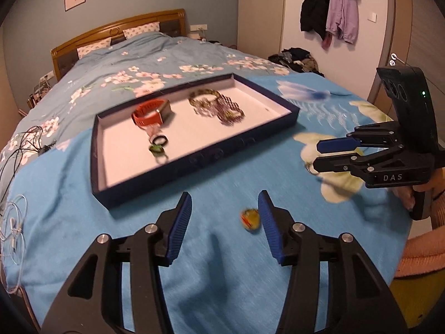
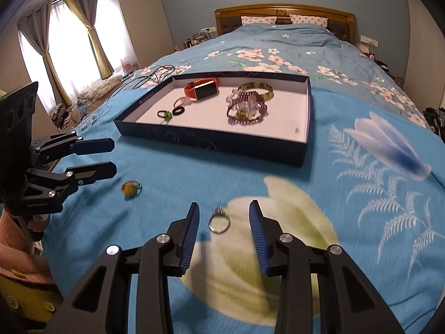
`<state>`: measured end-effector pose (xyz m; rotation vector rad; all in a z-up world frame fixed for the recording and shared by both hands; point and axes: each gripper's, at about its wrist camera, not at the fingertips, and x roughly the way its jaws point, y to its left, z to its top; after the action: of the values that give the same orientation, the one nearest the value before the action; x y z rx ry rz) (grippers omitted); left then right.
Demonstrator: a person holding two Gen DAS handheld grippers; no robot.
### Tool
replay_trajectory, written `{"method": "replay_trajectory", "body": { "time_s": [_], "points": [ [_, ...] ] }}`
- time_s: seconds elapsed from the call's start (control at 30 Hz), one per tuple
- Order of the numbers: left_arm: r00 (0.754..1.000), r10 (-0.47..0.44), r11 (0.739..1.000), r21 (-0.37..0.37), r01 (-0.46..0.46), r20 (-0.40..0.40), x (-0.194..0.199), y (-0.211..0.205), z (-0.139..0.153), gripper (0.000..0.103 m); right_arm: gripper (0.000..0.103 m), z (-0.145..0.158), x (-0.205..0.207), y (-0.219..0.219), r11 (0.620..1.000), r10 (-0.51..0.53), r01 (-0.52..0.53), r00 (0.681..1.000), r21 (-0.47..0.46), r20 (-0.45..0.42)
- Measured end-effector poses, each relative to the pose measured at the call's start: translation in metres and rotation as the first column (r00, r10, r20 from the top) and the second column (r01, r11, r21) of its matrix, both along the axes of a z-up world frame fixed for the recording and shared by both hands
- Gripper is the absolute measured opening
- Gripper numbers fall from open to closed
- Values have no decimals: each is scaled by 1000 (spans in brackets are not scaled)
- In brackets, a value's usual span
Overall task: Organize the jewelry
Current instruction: 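Grasp the yellow-red ring with the left tool while the right tool grasps the silver ring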
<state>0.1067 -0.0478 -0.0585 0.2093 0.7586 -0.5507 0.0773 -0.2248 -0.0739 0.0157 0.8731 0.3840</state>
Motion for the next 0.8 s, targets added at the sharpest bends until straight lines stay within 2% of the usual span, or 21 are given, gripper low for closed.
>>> {"method": "replay_trajectory", "body": {
  "time_s": [0.6, 0.8],
  "points": [
    [996, -14, 1000, -2, 14, -91, 1, -13, -20, 49, 37, -7, -1, 13, 999, 11, -11, 1000, -44, -11],
    [991, -13, 1000, 4, 13, -132, 7, -19, -27, 41, 35, -7, -2, 15, 998, 6, -6, 1000, -67, -5]
  ]
}}
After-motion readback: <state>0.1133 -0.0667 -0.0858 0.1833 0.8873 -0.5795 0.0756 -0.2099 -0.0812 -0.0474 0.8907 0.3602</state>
